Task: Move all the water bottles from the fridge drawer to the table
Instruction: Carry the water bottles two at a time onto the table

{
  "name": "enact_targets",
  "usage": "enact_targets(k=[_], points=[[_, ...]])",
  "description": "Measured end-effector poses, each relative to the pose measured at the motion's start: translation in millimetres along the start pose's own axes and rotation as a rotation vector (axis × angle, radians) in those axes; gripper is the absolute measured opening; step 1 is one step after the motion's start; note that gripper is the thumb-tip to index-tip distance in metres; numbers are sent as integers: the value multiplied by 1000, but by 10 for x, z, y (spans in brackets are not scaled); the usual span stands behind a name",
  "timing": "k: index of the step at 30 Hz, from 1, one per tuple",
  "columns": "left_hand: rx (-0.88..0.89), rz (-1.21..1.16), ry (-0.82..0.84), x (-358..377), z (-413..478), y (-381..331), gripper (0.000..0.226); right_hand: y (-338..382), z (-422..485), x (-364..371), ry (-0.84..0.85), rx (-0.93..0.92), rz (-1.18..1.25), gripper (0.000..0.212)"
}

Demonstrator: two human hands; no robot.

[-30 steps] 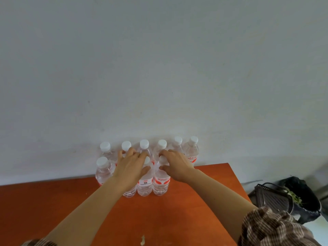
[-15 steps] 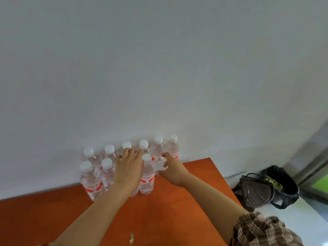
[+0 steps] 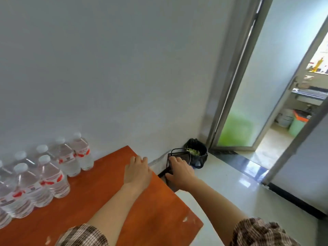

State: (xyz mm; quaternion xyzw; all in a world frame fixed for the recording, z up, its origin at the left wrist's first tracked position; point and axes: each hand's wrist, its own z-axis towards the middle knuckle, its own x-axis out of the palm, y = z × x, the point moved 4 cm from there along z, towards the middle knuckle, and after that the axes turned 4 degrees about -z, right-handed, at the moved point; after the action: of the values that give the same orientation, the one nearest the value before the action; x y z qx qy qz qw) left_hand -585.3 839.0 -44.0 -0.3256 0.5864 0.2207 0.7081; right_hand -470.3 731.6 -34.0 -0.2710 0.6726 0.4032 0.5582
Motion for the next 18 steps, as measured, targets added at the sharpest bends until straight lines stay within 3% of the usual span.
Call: enact_targets(k=[11,18], points=[[391,-94,171,725,-1183,-3533,43,-3045,-2472,-536,-81,453,-68,63],[667,-220,215,865,-1858,-5562,42,-4460,-3885,-1047,-176,741,-56,67]])
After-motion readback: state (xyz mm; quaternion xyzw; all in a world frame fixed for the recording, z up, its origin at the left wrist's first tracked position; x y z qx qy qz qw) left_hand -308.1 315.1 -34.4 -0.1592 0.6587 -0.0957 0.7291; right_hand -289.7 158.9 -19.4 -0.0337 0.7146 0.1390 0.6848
